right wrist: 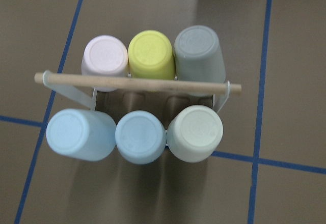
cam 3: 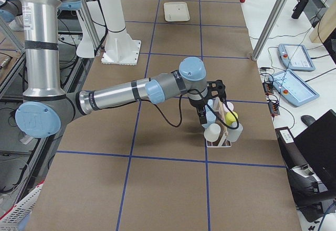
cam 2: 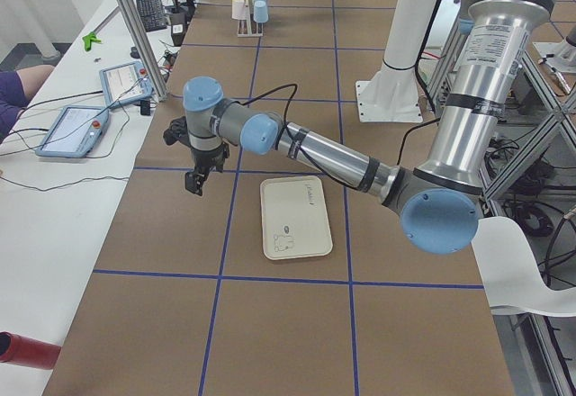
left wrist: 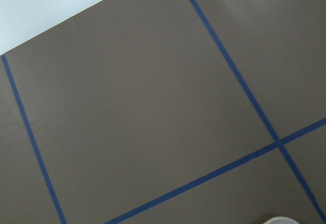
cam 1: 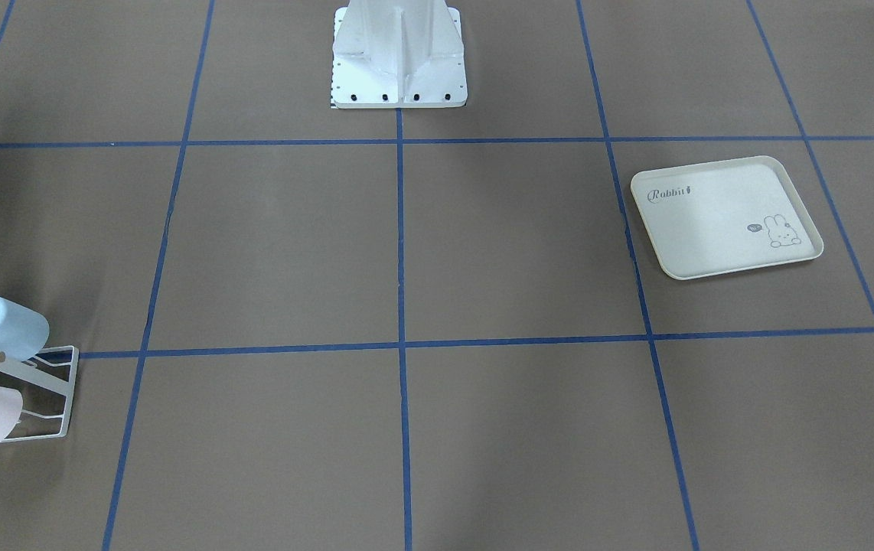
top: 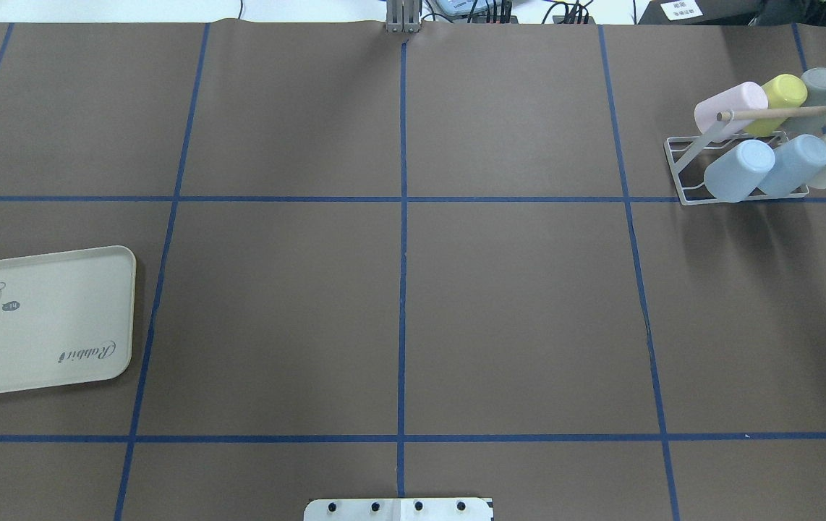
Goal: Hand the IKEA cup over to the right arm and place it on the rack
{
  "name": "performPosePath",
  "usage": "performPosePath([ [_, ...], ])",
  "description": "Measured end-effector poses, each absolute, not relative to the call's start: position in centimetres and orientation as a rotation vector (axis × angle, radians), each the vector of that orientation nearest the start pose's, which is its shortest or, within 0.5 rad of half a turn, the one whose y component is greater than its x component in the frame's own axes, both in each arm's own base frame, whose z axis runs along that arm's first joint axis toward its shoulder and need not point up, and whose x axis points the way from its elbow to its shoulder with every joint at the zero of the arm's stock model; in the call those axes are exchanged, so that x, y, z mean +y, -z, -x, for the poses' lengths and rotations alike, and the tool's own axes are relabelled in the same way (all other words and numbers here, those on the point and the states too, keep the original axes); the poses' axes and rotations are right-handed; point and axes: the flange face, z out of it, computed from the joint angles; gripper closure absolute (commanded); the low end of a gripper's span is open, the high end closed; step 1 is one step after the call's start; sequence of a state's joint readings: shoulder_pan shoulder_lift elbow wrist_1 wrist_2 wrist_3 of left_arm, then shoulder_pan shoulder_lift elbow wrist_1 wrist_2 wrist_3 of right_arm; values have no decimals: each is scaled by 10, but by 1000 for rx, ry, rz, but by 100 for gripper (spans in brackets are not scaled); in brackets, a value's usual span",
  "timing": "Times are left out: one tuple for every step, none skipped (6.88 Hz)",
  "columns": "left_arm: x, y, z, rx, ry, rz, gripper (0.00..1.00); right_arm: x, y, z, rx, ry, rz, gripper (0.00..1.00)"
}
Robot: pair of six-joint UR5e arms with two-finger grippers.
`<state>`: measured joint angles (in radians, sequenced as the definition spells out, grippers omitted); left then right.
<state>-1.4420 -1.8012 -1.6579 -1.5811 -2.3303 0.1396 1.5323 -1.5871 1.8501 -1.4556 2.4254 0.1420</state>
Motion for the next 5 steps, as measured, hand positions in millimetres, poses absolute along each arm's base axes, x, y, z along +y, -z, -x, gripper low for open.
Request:
performPosePath([
  [-591,-526,18,802,-357,-289,0,-482,-524,-48,-903,121,-242,0],
  [-585,-552,39,832,-324,-269,0,-473,-535,-56,-914,152,-222,0],
  [-573,-572,52,841,-295,-256,0,-467,-538,-60,-914,165,-223,0],
  [-558,-591,59,829,-278,-249,0,-465,-536,-62,-907,176,-242,0],
  [-538,-617,64,796,-264,-227,0,-465,-538,-63,-898,181,-257,0],
])
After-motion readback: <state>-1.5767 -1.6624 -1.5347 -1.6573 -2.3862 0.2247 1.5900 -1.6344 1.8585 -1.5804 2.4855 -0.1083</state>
